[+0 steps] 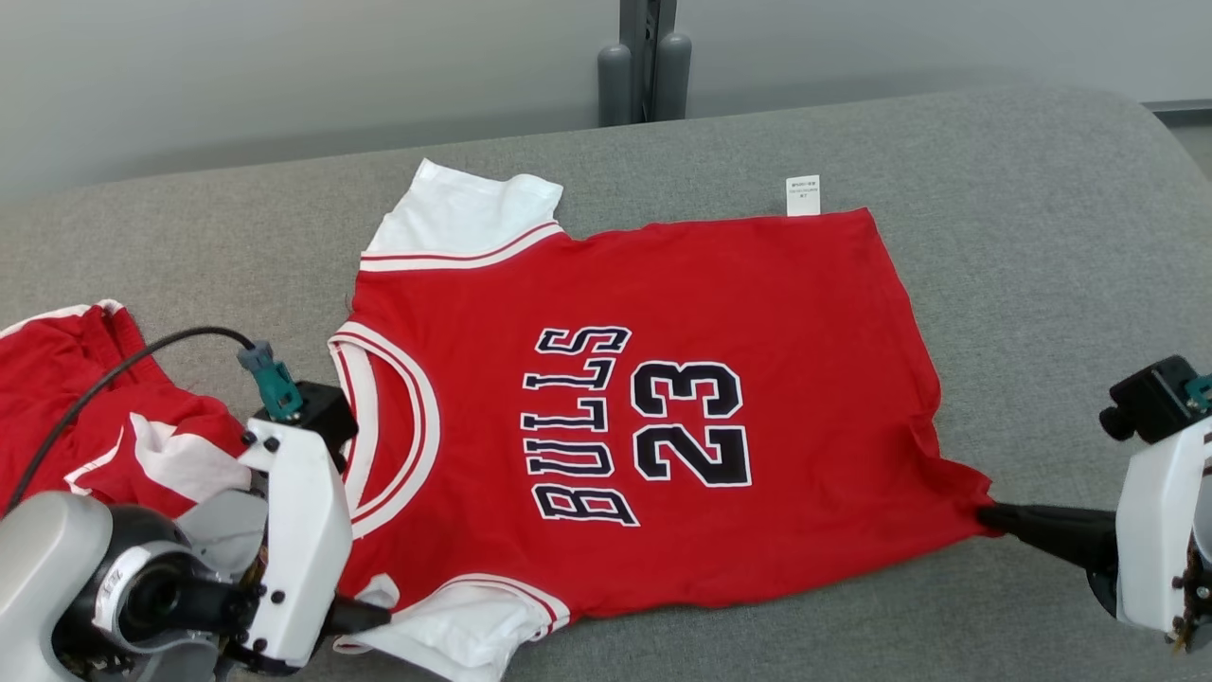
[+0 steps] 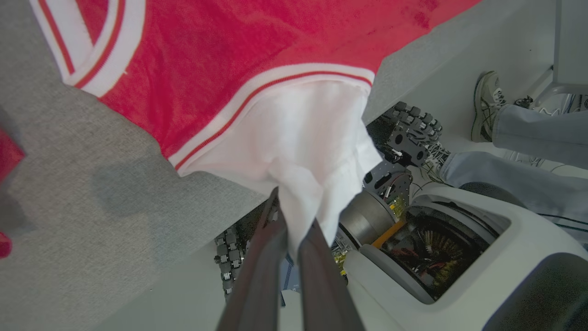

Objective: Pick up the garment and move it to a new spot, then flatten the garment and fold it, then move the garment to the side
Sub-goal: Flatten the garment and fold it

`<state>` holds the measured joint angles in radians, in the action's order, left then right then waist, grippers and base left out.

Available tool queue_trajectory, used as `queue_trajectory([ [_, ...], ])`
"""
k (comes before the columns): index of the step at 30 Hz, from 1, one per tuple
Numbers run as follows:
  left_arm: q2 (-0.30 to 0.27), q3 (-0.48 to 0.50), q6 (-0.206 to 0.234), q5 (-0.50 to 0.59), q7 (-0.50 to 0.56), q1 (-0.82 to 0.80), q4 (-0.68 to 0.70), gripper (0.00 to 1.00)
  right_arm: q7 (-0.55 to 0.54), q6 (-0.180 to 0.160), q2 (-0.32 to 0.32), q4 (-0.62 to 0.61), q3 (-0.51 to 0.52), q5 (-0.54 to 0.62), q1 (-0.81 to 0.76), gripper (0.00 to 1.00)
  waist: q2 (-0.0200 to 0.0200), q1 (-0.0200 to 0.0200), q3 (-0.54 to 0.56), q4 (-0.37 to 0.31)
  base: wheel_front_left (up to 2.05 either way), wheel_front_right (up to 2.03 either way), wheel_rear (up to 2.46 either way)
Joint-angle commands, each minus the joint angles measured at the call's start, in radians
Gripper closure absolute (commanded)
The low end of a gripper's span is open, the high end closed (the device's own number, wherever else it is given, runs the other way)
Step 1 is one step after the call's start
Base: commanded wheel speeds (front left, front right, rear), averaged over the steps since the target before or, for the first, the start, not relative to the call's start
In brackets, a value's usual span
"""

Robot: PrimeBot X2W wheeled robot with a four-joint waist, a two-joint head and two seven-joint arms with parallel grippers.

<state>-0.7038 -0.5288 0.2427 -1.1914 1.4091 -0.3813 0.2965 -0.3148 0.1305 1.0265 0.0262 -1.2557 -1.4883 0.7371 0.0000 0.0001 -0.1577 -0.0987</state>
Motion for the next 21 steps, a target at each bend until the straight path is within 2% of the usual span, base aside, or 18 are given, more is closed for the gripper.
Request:
queue_trajectory([
  [1, 0.003, 0.005, -0.008, 0.016, -0.004, -0.037, -0.023, 1.0, 0.011, 0.001, -0.007, 0.009, 0.016, -0.02, 0.016, 1.0, 0.0, -0.0001, -0.02, -0.002, 0.0, 0.0, 0.0],
  [10, 0.068, 0.021, -0.002, 0.044, -0.018, -0.186, -0.142, 1.0, -0.001, 0.001, -0.04, 0.07, 0.079, -0.121, 0.067, 1.0, 0.0, -0.0001, -0.086, -0.008, 0.0, 0.0, 0.0],
  [17, 0.086, 0.026, 0.01, 0.087, -0.031, -0.291, -0.253, 1.0, -0.011, 0.001, -0.053, 0.131, 0.126, -0.177, 0.089, 1.0, 0.0, -0.0001, -0.142, -0.015, 0.0, 0.0, 0.0],
  [21, 0.079, 0.025, 0.0, 0.113, -0.044, -0.318, -0.305, 1.0, -0.016, 0.001, -0.067, 0.151, 0.138, -0.184, 0.088, 1.0, 0.0, -0.0001, -0.154, -0.02, 0.0, 0.0, 0.0],
])
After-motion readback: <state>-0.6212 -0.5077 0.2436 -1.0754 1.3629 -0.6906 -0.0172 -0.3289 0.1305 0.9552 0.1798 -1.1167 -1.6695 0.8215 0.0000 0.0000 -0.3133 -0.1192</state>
